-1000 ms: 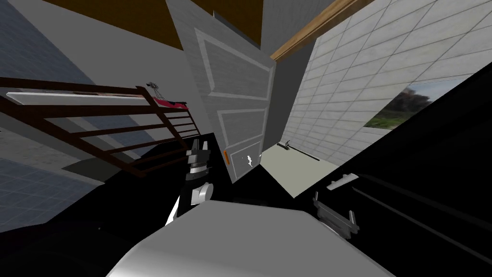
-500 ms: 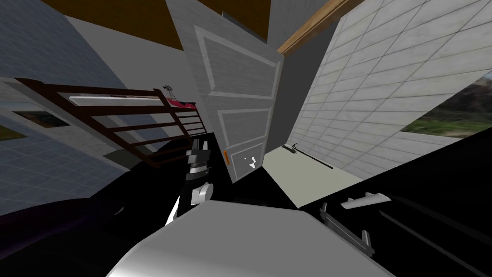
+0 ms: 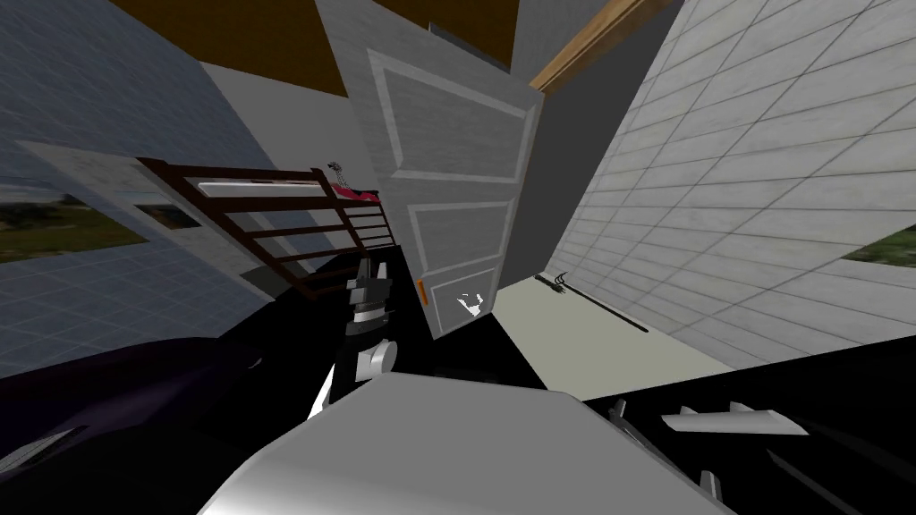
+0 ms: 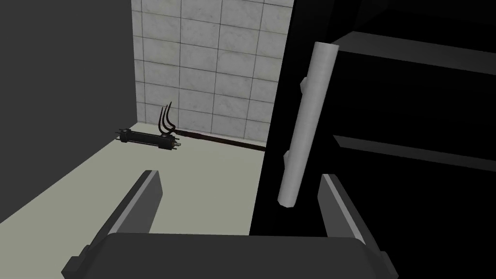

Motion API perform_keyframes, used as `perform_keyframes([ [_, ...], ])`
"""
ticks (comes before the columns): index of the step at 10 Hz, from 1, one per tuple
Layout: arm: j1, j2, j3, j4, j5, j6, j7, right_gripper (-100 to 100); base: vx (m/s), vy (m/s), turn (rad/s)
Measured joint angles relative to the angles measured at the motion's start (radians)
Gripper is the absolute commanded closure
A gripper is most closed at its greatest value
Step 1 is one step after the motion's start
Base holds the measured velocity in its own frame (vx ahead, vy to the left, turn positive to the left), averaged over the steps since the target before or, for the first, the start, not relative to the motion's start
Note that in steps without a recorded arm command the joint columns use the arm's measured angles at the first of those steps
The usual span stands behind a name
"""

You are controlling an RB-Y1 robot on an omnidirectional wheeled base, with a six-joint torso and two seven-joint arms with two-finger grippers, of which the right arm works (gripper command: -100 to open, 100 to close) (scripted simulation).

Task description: Pull the door open

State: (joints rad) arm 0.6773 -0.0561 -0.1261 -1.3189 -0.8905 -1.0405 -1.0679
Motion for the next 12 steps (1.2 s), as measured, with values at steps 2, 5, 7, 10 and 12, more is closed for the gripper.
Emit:
perform_keyframes([
  [2,0.003,0.007,0.004,0.046,-0.017,-0.03,-0.037,-100,0.014,-0.102,0.181],
  [5,0.015,0.017,-0.002,0.08,-0.065,-0.052,-0.085,-100,-0.006,-0.11,0.111],
  [7,0.012,0.022,-0.003,0.133,-0.09,-0.078,-0.126,-100,-0.057,-0.116,0.196],
  [10,0.012,0.038,-0.005,0.173,-0.124,-0.103,-0.164,-100,-0.019,-0.073,0.018],
  [12,-0.013,-0.003,-0.004,0.23,-0.118,-0.101,-0.206,-100,0.08,0.033,-0.122],
])
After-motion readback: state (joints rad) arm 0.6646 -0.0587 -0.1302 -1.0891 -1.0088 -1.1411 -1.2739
